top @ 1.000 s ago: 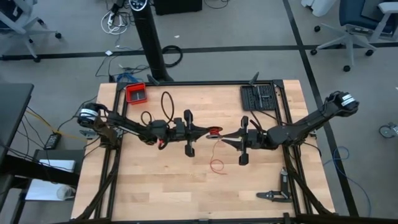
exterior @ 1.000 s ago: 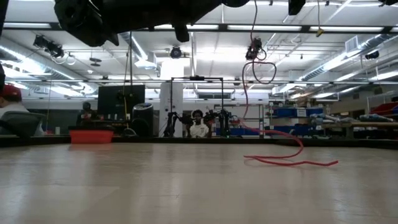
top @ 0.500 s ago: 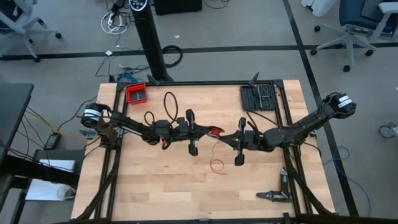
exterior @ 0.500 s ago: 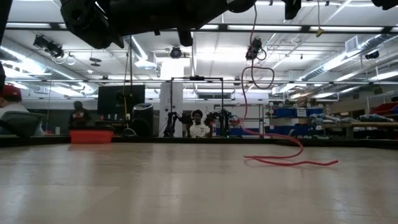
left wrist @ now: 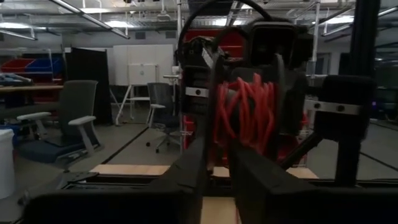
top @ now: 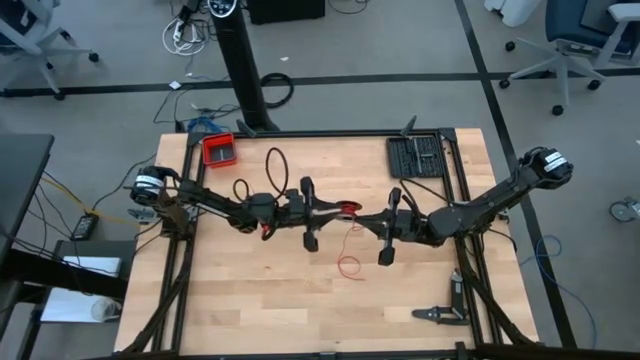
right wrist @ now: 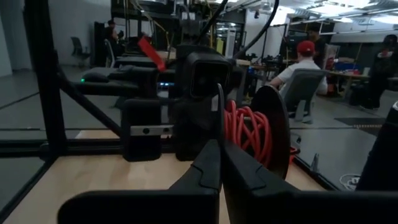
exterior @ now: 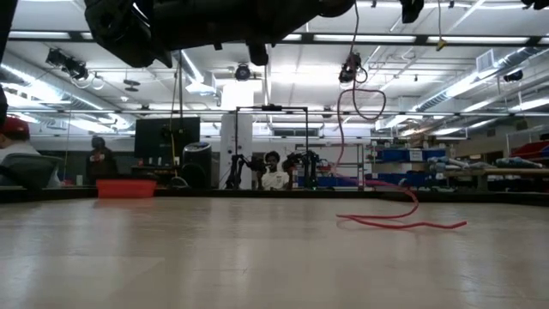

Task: Coil cords
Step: Coil the red wire onto the spool

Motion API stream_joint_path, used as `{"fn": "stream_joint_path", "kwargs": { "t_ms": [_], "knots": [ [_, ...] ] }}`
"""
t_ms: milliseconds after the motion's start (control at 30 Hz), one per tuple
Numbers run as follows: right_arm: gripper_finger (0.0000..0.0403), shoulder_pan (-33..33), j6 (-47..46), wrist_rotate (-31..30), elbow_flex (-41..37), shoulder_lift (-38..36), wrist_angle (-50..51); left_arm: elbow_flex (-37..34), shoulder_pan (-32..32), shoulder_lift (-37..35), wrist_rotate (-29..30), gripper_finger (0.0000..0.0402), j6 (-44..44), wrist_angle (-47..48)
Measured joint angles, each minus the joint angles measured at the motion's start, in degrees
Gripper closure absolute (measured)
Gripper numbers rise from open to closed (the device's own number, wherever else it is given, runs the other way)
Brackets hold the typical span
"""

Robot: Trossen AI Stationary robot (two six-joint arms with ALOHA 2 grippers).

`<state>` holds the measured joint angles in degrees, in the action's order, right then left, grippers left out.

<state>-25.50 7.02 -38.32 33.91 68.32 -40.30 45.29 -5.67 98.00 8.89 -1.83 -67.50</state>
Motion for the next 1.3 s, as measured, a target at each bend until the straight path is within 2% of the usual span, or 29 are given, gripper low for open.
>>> {"fn": "stream_joint_path", "kwargs": {
  "t_ms": [200, 667, 900, 1067, 1300],
  "knots": [
    [0.0402, 0.0, 0.52, 0.01, 0.0, -0.05, -1.46, 0.01, 0.0, 0.0, -2.3, 0.0296, 0.9, 0.19],
    [0.0403, -2.68, 9.59, -2.86, -0.02, -0.07, -11.13, -0.06, -0.11, 0.04, -3.67, 0.0294, 3.55, 2.97],
    [0.0403, -2.89, 11.6, 0.51, -0.02, -0.06, -12.85, -0.05, -0.11, 0.06, -4.48, 0.0294, 5.58, 3.33],
    [0.0403, -2.84, 13.42, 0.79, -0.02, -0.05, -14.35, 2.34, -0.09, 3.16, -4.38, 0.0294, 8.43, 5.21],
    [0.0403, -2.69, 13.69, 0.85, -0.02, -0.03, -14.39, 8.59, -0.09, 10.46, -7.6, 0.0294, 12.32, 6.75]
  ]
}}
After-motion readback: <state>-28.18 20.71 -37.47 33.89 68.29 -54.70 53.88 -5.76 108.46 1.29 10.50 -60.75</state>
